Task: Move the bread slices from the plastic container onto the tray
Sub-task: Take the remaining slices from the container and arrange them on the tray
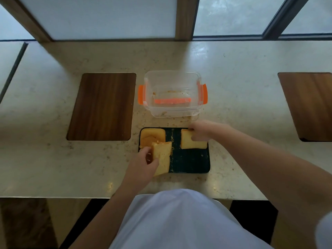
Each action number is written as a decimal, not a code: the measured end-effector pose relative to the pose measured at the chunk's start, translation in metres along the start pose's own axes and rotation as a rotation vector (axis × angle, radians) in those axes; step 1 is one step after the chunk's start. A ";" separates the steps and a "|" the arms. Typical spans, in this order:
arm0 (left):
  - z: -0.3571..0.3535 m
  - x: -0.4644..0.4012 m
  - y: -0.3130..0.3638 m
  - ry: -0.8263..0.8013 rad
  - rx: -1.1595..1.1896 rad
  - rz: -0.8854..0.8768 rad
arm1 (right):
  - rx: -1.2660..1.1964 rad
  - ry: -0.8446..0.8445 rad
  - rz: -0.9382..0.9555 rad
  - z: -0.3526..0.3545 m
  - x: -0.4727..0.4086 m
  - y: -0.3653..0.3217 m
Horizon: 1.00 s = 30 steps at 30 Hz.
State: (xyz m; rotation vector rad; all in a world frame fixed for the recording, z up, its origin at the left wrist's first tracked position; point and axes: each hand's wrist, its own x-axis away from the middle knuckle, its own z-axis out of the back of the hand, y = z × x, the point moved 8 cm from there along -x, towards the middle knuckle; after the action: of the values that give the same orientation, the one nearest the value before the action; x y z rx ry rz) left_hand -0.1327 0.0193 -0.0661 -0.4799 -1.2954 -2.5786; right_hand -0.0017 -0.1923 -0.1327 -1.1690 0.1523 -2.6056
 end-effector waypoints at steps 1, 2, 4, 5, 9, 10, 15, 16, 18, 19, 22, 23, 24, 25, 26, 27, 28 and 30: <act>0.001 0.000 -0.001 0.004 0.001 0.003 | 0.011 0.017 -0.009 0.001 -0.003 -0.001; 0.002 0.000 -0.004 0.011 0.001 0.010 | 0.017 0.041 -0.018 0.002 -0.006 -0.001; 0.004 -0.001 -0.009 0.023 0.007 0.031 | 0.022 0.114 -0.032 0.003 -0.010 0.001; 0.004 -0.001 -0.012 0.024 0.015 0.042 | 0.019 0.152 -0.032 0.002 -0.010 0.003; 0.000 -0.006 -0.023 0.007 0.043 0.087 | 0.006 0.235 -0.035 -0.008 -0.010 0.015; -0.002 -0.007 -0.023 0.003 0.044 0.092 | 0.009 0.245 -0.039 -0.011 -0.010 0.019; -0.006 -0.015 -0.015 0.001 0.037 0.064 | 0.114 0.376 -0.010 -0.020 0.002 0.020; -0.006 -0.016 -0.012 0.002 0.042 0.059 | 0.144 0.427 -0.002 -0.021 0.008 0.017; -0.008 -0.018 -0.009 0.004 0.050 0.041 | 0.181 0.491 0.017 -0.030 0.018 0.011; -0.009 -0.019 -0.007 0.001 0.052 0.030 | 0.190 0.505 0.026 -0.036 0.022 0.007; -0.013 -0.021 -0.004 -0.010 0.042 0.015 | 0.179 0.495 0.026 -0.056 0.030 0.001; -0.015 -0.022 -0.002 -0.015 0.043 0.009 | 0.169 0.487 0.016 -0.061 0.031 0.001; -0.016 -0.023 0.000 -0.019 0.043 0.000 | 0.161 0.484 0.007 -0.064 0.032 0.002; -0.017 -0.025 0.002 -0.023 0.036 -0.008 | 0.154 0.486 0.001 -0.065 0.033 0.003; -0.019 -0.026 0.004 -0.026 0.028 -0.016 | 0.144 0.492 -0.003 -0.065 0.034 0.004; -0.020 -0.027 0.005 -0.028 0.026 -0.022 | 0.132 0.503 -0.006 -0.063 0.034 0.006; -0.022 -0.028 0.006 -0.031 0.030 -0.025 | 0.125 0.518 -0.010 -0.061 0.034 0.008; -0.025 -0.029 0.006 -0.041 0.036 -0.020 | 0.113 0.533 -0.031 -0.057 0.033 0.012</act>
State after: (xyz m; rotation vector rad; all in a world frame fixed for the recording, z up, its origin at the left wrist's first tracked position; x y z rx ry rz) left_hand -0.1086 -0.0028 -0.0863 -0.5181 -1.3637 -2.5700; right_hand -0.0627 -0.2147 -0.1498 -0.4224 0.0910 -2.8477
